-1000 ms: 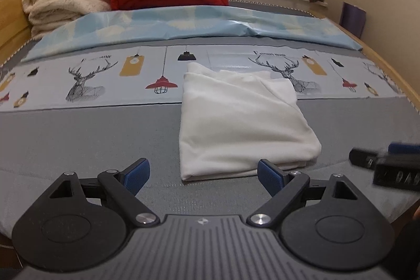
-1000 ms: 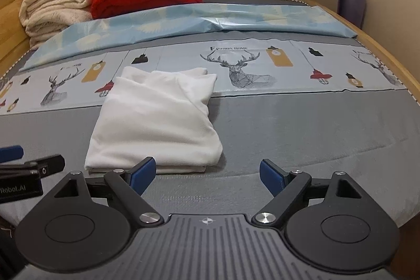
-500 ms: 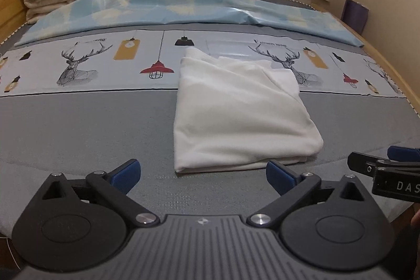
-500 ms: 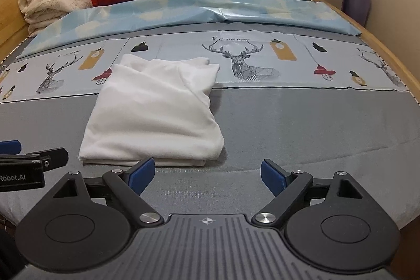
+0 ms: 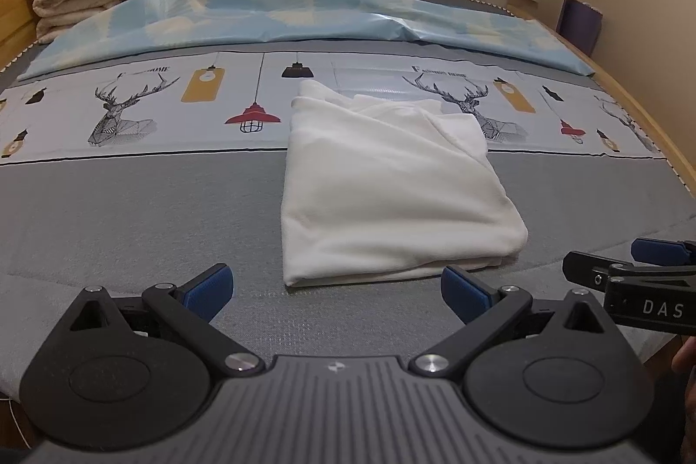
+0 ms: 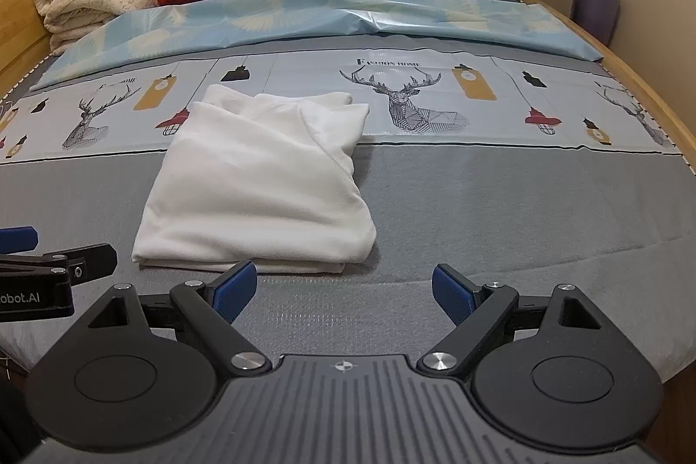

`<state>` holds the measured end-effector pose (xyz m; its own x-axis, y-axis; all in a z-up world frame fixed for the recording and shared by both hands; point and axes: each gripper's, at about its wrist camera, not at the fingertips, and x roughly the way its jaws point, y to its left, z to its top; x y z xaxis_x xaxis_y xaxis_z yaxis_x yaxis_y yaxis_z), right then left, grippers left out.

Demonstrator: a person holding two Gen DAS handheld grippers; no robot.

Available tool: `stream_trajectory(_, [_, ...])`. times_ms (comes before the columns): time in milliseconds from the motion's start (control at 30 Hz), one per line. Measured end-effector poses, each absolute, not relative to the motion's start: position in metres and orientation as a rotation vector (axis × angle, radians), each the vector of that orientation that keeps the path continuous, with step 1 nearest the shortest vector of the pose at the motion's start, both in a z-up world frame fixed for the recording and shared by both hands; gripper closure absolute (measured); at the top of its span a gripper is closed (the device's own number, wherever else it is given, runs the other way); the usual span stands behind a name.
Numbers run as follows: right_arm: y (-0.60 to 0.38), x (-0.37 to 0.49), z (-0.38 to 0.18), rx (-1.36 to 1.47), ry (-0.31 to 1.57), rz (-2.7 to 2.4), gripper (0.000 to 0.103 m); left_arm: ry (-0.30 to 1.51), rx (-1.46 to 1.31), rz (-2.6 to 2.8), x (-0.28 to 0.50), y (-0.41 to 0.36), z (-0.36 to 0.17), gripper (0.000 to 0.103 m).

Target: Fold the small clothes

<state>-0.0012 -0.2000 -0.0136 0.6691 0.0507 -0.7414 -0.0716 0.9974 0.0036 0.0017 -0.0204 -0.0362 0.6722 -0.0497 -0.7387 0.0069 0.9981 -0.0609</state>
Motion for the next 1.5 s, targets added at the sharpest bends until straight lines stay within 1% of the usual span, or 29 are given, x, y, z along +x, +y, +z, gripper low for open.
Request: stream_trajectory(1500, [-0.1979, -0.0022, -0.017, -0.033, 0.841, 0.07, 0.014, 0.821, -0.04, -0.051, -0.0003, -0.0225, -0.0352, 0.001])
